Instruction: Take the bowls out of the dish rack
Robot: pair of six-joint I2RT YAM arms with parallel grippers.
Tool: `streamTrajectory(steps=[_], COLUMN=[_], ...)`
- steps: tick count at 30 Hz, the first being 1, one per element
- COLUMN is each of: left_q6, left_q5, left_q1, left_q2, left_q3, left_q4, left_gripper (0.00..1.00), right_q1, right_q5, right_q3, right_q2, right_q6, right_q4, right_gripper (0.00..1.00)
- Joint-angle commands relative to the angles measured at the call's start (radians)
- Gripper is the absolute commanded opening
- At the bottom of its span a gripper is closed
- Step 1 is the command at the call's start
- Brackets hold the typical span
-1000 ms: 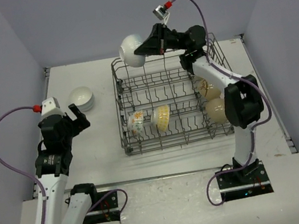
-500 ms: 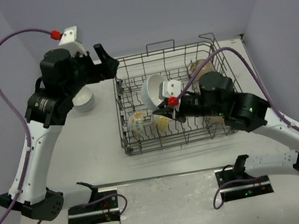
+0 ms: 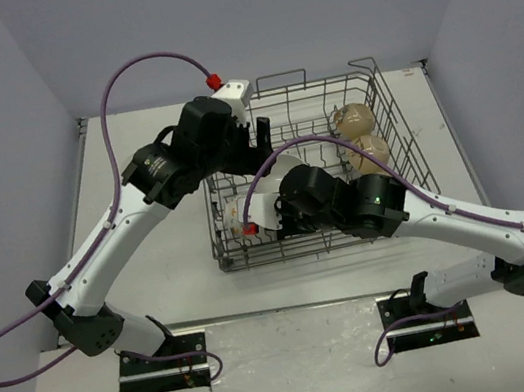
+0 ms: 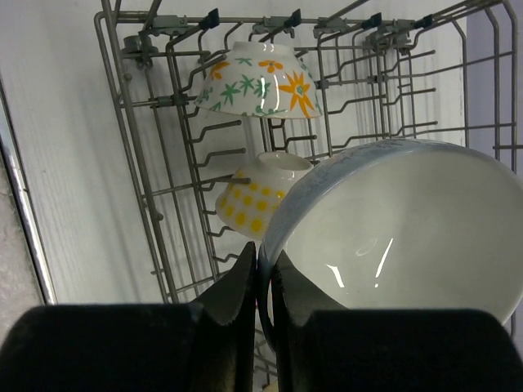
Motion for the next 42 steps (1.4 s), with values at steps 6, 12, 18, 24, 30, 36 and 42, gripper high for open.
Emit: streamTrajectory(steps=[6, 12, 18, 24, 30, 36, 42], left_q6=[0.029, 0.039, 0.011, -0.007, -0.024, -0.029, -0.046], left_q5=[-0.081, -0.113, -0.265, -0.308, -0.139, 0.020, 0.128], left_q1=[-0.019, -0.026, -0.025, 0.223, 0.675, 0.949, 0.978], left_q2=[0.000, 0.031, 0.037, -0.015, -0.050, 0.117, 0.260], left_q3=[-0.128, -0.129, -0.101, -0.061, -0.158, -0.199, -0.167], left_q4=[-0.024, -0.036, -0.069, -0.066, 0.101, 0.166, 0.217], left_gripper=[0.77, 0.20, 0.00, 0.00, 0.00, 0.00, 0.00], right_q1=[0.008, 0.008, 0.008, -0.001, -0.056, -0.059, -0.061], right_q5=[0.092, 0.142, 0.194, 0.263, 0.253, 0.204, 0.168], right_q3=[0.071, 0.063, 0.051, 0.007, -0.111, -0.197, -0.208], right_q2=[-0.023, -0.017, -0.013, -0.076, -0.248, -0.354, -0.363], right_q6=[-0.034, -0.053, -0.041, 0.025, 0.168, 0.235, 0.234], right_q4=[0.061, 0.103, 0.150, 0.216, 0.290, 0.348, 0.362], right_gripper=[0.00, 0.00, 0.00, 0.99, 0.99, 0.99, 0.99])
